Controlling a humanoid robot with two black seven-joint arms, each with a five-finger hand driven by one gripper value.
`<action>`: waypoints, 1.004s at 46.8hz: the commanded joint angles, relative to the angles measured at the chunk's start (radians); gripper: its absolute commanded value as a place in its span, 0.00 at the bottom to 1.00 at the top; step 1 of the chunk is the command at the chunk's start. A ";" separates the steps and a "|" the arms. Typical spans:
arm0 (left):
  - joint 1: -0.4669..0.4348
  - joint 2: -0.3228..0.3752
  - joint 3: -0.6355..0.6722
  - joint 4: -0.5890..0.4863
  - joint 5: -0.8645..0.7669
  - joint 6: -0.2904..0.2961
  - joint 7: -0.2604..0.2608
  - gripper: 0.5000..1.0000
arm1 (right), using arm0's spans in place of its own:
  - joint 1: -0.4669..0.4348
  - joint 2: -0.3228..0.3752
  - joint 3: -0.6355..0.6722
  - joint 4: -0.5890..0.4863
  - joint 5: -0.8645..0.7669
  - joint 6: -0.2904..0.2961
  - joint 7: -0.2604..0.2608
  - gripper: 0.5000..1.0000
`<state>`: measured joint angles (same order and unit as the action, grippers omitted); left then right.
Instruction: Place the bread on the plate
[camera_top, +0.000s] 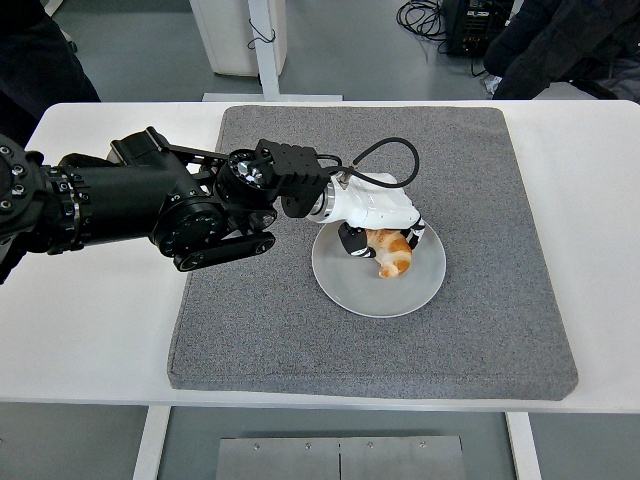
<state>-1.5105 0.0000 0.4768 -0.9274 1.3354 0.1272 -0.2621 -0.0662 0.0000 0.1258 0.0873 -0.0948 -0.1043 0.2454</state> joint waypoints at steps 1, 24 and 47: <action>0.003 0.000 0.002 -0.001 0.002 0.005 0.000 0.00 | 0.000 0.000 0.000 0.000 0.001 0.000 0.000 1.00; -0.034 0.000 -0.006 -0.013 -0.021 -0.017 -0.008 0.97 | 0.002 0.000 0.000 0.000 0.000 0.000 0.000 1.00; -0.096 0.000 -0.015 -0.037 -0.100 -0.040 -0.011 0.97 | 0.002 0.000 -0.002 0.000 0.000 0.000 0.000 1.00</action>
<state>-1.5954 0.0000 0.4626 -0.9638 1.2639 0.0976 -0.2733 -0.0644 0.0000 0.1249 0.0875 -0.0950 -0.1043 0.2454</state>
